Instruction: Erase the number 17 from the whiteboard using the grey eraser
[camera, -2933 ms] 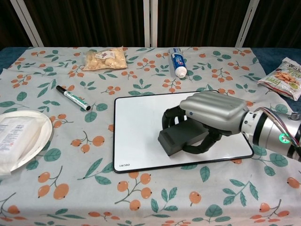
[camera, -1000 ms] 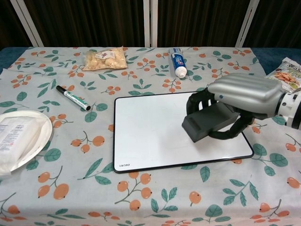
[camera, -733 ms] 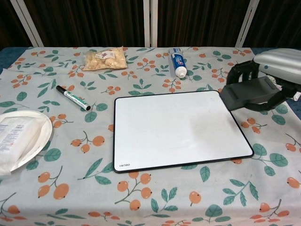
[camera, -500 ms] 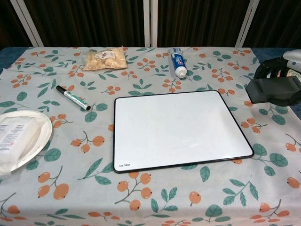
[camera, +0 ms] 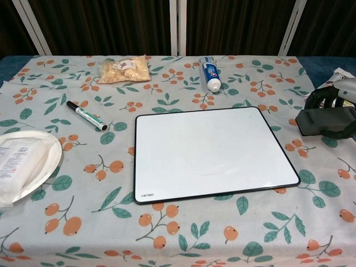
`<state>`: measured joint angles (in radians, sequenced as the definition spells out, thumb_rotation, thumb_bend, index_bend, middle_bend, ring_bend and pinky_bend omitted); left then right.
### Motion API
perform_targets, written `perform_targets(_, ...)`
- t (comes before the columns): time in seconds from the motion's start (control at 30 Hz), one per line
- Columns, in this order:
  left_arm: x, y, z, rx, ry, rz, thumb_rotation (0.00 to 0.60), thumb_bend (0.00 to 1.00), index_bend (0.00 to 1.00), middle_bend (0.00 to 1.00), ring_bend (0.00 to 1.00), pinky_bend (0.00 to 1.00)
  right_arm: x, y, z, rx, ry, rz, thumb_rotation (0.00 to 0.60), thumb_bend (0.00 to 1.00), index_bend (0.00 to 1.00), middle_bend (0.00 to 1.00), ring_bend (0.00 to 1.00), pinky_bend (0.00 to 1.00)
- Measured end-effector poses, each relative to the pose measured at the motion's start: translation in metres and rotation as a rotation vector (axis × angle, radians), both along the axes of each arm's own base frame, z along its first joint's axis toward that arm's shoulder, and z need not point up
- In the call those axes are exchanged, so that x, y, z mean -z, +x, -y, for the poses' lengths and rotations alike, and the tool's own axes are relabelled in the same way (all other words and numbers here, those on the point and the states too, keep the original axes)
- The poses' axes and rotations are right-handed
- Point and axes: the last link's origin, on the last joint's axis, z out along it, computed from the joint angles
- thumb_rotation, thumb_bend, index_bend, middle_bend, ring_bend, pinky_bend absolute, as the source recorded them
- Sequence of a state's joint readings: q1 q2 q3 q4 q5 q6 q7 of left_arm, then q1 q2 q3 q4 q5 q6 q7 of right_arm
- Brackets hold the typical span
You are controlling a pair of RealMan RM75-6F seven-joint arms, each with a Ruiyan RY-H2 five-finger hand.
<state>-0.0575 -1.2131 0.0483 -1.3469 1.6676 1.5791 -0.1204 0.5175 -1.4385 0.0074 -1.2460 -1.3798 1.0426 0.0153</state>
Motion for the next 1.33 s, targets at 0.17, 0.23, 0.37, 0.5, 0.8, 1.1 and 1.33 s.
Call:
perform_targets(0.17, 0.0, -0.001, 0.0, -0.001, 0.0, 0.002, 0.6, 0.0, 0.07, 0.06, 0.07, 0.17, 0.002, -0.004, 0.0, 0.014, 0.01, -0.015, 0.6, 0.32, 0.57, 0.54, 0.48, 0.65)
perform_targets(0.23, 0.0, -0.001, 0.0, -0.002, -0.001, 0.002, 0.6, 0.0, 0.07, 0.06, 0.07, 0.17, 0.002, -0.006, 0.0, 0.019, 0.018, -0.023, 0.6, 0.29, 0.39, 0.41, 0.31, 0.49)
perform_targets(0.37, 0.0, -0.002, 0.0, -0.004, -0.002, 0.001, 0.6, 0.0, 0.07, 0.06, 0.07, 0.17, 0.002, -0.008, 0.0, 0.029, 0.038, -0.032, 0.6, 0.25, 0.15, 0.22, 0.1, 0.27)
perform_targets(0.5, 0.0, -0.001, 0.0, -0.001, 0.0, 0.001, 0.6, 0.0, 0.07, 0.06, 0.07, 0.17, 0.002, -0.008, -0.001, 0.034, 0.065, -0.036, 0.6, 0.21, 0.01, 0.07, 0.0, 0.09)
perform_targets(0.8, -0.001, -0.001, 0.002, -0.002, 0.006, 0.002, 0.6, 0.0, 0.07, 0.06, 0.07, 0.17, -0.007, -0.002, -0.007, -0.008, 0.068, 0.003, 0.6, 0.11, 0.0, 0.0, 0.0, 0.0)
perform_targets(1.1, -0.001, 0.006, 0.002, 0.02, 0.017, 0.007, 0.599, 0.0, 0.07, 0.06, 0.07, 0.17, -0.053, 0.002, -0.043, -0.177, -0.161, -0.007, 0.6, 0.05, 0.0, 0.0, 0.0, 0.0)
perform_targets(1.33, -0.006, 0.012, 0.0, 0.041, 0.038, -0.004, 0.6, 0.0, 0.07, 0.06, 0.07, 0.17, -0.099, -0.046, -0.12, 0.018, -0.356, -0.089, 0.6, 0.05, 0.0, 0.0, 0.0, 0.0)
